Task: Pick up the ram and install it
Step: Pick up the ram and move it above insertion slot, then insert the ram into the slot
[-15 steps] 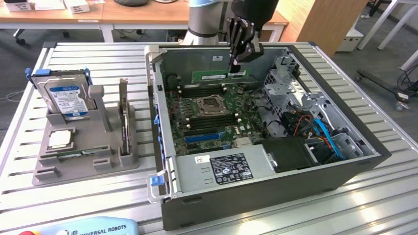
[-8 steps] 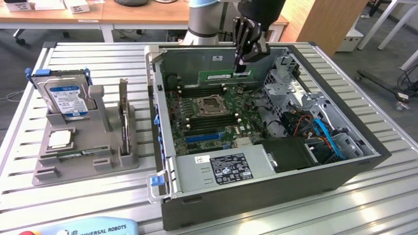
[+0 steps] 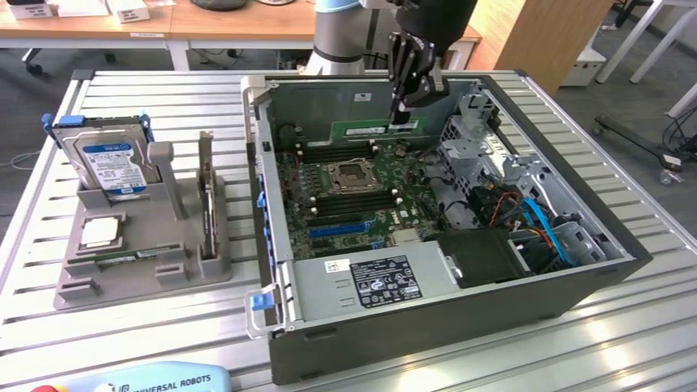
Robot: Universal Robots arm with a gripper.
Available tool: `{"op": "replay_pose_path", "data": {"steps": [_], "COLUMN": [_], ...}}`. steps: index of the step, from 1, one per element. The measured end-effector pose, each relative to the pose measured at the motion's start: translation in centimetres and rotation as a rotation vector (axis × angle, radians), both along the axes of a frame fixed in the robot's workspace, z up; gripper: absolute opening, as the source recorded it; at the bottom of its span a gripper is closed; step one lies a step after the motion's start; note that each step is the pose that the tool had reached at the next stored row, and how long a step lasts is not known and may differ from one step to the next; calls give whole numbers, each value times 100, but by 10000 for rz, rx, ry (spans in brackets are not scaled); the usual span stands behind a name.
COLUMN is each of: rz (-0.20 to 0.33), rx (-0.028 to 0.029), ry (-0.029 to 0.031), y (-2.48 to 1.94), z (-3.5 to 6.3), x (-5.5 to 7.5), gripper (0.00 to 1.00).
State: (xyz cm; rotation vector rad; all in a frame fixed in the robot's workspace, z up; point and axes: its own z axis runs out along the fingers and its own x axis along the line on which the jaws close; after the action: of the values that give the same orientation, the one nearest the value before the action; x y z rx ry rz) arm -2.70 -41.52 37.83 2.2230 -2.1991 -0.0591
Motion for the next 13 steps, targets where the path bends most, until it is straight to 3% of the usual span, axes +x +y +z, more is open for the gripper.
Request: {"op": "replay_pose_path", "data": {"steps": [13], "rz": [-248], "rx": [-1], "ry": [0], "y": [0], "z": [-70], "x": [0], "gripper": [12]}}
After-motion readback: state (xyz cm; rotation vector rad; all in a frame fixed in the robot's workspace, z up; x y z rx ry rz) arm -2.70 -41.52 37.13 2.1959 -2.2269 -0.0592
